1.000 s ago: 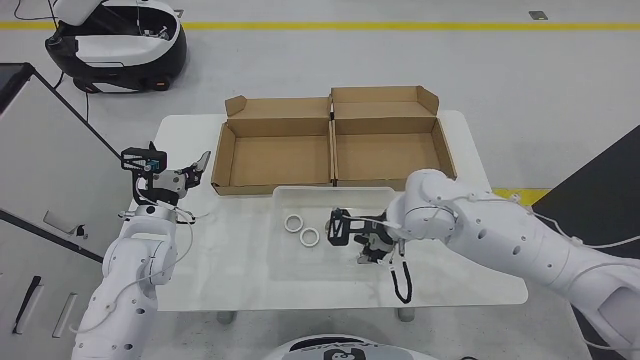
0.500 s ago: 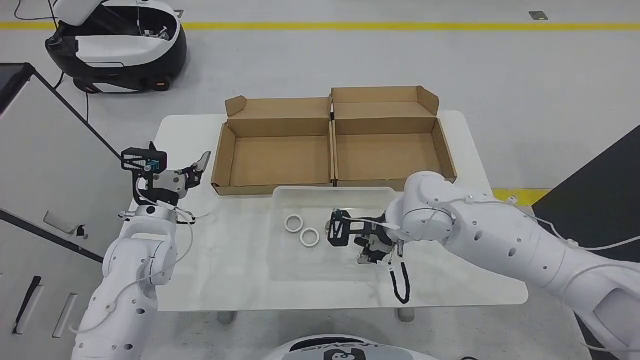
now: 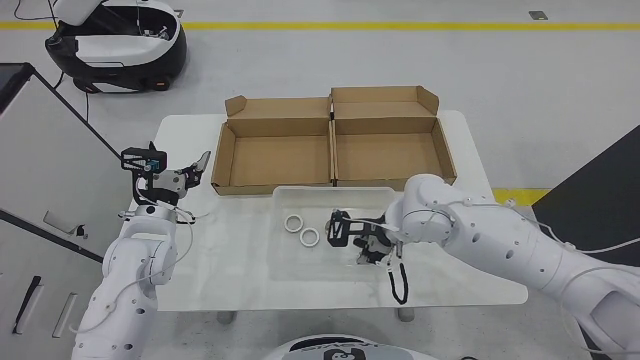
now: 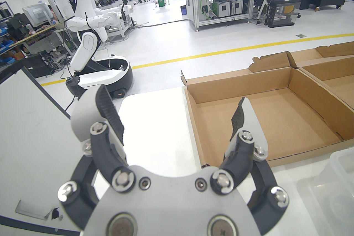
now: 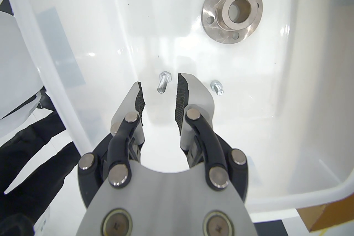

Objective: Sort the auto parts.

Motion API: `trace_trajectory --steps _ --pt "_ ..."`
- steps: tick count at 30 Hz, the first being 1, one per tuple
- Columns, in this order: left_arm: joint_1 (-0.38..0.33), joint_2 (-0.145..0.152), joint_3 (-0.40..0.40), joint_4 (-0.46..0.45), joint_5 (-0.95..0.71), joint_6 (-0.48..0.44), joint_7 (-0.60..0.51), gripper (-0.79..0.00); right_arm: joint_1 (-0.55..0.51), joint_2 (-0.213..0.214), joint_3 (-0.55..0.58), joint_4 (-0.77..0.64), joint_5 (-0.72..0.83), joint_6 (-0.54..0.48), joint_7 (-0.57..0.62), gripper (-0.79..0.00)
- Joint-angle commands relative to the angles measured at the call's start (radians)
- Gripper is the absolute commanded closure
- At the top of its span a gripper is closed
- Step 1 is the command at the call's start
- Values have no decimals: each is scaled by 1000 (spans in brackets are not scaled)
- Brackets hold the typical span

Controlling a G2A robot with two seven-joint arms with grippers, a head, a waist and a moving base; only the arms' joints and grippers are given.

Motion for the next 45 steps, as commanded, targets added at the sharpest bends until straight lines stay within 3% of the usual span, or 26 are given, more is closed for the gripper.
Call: trace_trajectory --steps 1,14,27,30,37,41,45 --pt "0 0 0 0 0 0 0 -785 -2 -2 1 2 -3 -1 -1 -283" --pt "0 0 0 0 0 0 0 -785 -17 -14 7 18 -19 -8 -3 -200" --pt "0 0 0 0 0 0 0 -785 -24 -31 12 35 -24 -9 -8 -191" --pt "0 0 0 0 0 0 0 -785 -25 -35 11 41 -25 -11 -4 -145" --pt "0 0 0 0 0 0 0 -785 -26 -41 16 49 -32 -14 8 -126" --pt "0 0 0 0 0 0 0 -785 -29 -42 20 49 -38 -15 18 0" --pt "0 0 0 0 0 0 0 -785 -33 -42 25 47 -49 -17 18 0"
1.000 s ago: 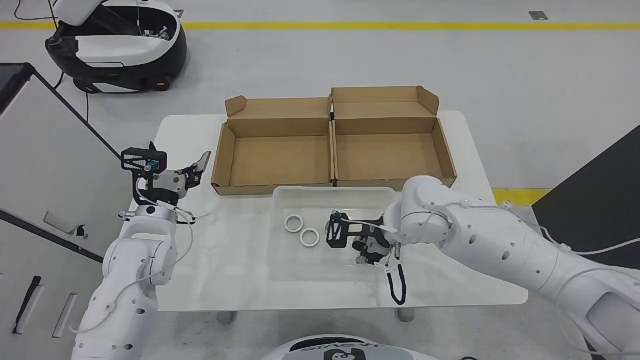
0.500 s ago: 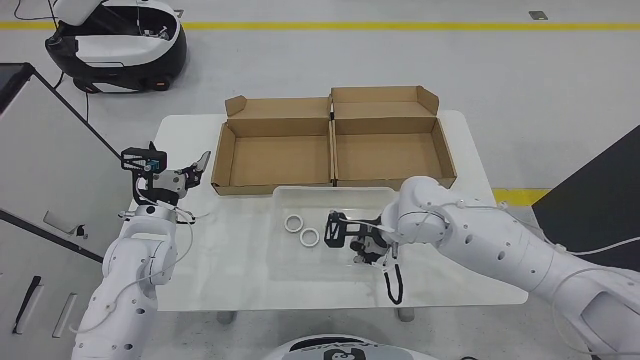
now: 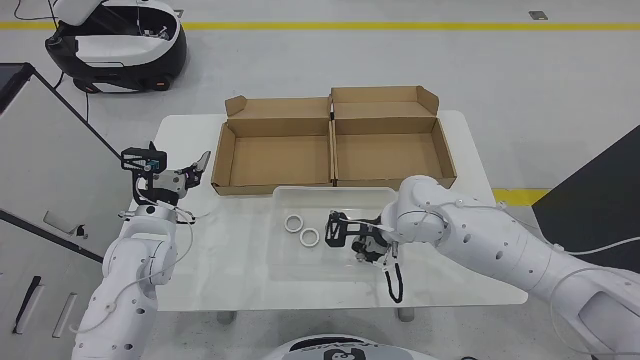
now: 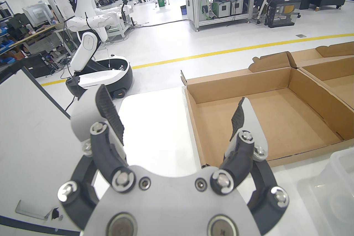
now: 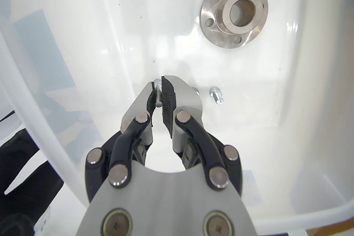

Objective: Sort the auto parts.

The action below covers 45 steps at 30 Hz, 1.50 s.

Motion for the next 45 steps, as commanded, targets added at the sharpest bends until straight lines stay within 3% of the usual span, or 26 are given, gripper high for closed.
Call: trace_trajectory --steps 1,12,22,31,45 --pt "0 0 0 0 0 0 0 -785 -2 0 3 -1 -3 -1 -1 0" --pt "0 0 0 0 0 0 0 -785 27 10 97 -50 65 8 -28 0" --pt "0 0 0 0 0 0 0 -785 40 35 258 -104 136 35 -131 0" --pt "0 0 0 0 0 0 0 -785 -38 72 403 -127 96 -67 -298 0" --pt "0 0 0 0 0 0 0 -785 -38 72 403 -127 96 -67 -298 0"
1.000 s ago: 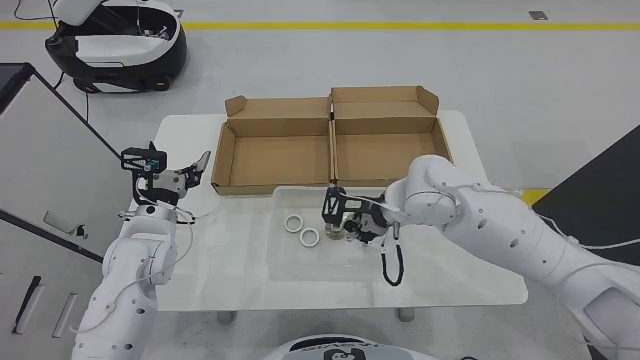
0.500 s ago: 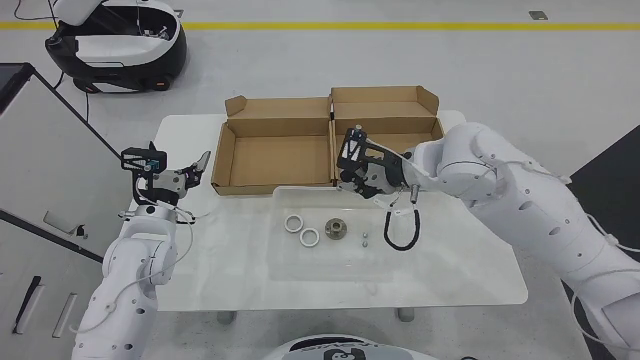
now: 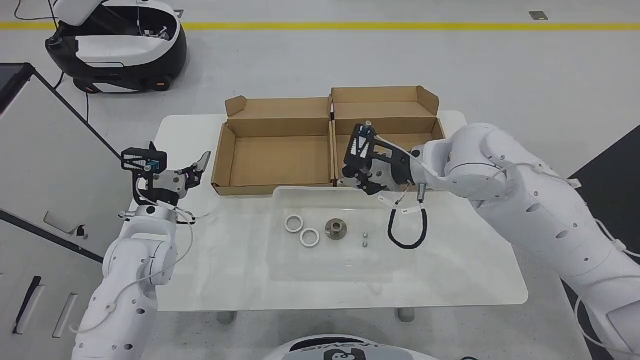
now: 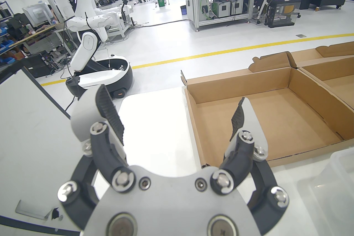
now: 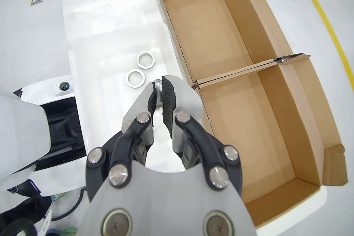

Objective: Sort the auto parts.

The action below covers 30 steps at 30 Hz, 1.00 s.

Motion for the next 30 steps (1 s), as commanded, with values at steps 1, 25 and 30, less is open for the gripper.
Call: trace_trajectory --steps 1,25,30 --pt "0 0 0 0 0 0 0 -785 0 0 0 0 0 0 0 0" --pt "0 0 0 0 0 0 0 -785 0 0 0 0 0 0 0 0" --pt "0 0 0 0 0 0 0 -785 -20 0 3 3 2 8 -25 0"
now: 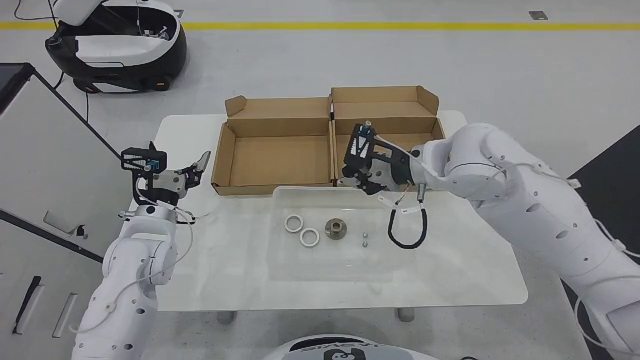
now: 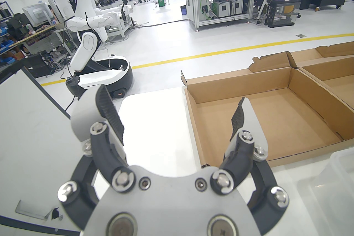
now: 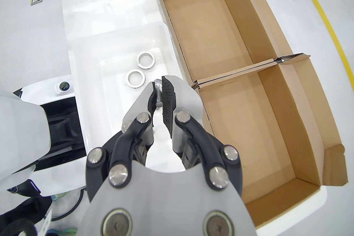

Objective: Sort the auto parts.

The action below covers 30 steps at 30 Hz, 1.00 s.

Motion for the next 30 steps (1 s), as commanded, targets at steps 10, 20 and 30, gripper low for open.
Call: trace_trajectory --steps 10,20,30 --pt "0 0 0 0 0 0 0 -785 -79 19 115 24 308 -151 -97 0" --pt "0 0 0 0 0 0 0 -785 -193 61 279 52 641 -349 -90 0" --pt "0 0 0 0 0 0 0 -785 -261 79 353 27 977 -507 -83 0"
